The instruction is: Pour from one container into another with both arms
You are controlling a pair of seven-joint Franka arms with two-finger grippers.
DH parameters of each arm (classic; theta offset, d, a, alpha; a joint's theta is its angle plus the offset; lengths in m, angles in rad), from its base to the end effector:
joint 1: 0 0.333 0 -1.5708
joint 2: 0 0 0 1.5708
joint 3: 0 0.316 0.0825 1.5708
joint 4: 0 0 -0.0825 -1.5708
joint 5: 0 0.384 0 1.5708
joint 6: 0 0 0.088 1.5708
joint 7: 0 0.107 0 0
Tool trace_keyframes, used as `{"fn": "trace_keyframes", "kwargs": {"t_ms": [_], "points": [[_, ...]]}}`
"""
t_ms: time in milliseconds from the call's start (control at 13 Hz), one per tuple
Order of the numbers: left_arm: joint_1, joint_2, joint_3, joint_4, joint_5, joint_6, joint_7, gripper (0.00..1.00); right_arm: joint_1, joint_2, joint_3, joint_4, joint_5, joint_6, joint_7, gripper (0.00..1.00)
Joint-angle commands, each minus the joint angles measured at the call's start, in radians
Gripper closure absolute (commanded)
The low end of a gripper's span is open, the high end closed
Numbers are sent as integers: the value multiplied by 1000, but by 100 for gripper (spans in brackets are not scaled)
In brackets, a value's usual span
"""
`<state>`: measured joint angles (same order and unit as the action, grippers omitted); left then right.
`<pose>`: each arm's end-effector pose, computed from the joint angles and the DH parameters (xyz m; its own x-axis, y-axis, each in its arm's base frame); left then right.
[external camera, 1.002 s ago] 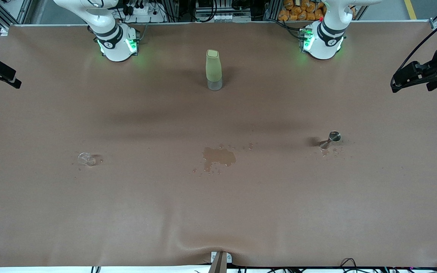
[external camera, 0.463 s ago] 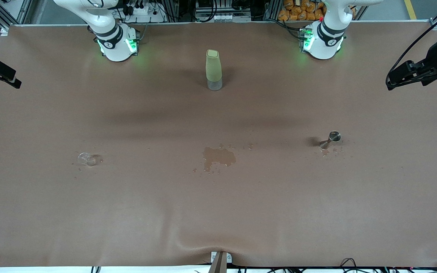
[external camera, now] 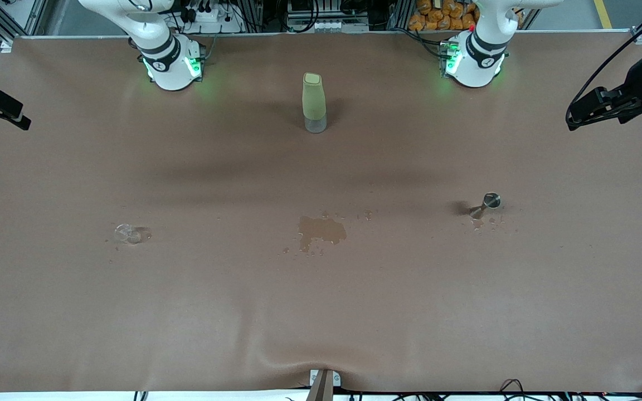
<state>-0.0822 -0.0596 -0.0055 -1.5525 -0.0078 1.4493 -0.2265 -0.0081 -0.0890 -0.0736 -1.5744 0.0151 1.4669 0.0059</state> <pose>0.5211 -0.0468 0.6548 0.9895 0.1375 -0.0441 0.1375 -0.9905 -0.0025 0.5140 -0.0423 0.6613 0.9962 -0.0855 -0.0188 -0.0859 -0.9961 -0.0215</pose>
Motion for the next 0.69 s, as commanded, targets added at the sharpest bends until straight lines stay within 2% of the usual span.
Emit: {"fn": "trace_keyframes", "kwargs": {"t_ms": [0, 617], "points": [[-31, -26, 9, -20, 28, -4, -57, 0, 25, 5, -8, 17, -20, -8, -4, 0], [-31, -17, 10, -14, 26, 5, -45, 0, 30, 6, -8, 28, -29, -8, -6, 0]]}}
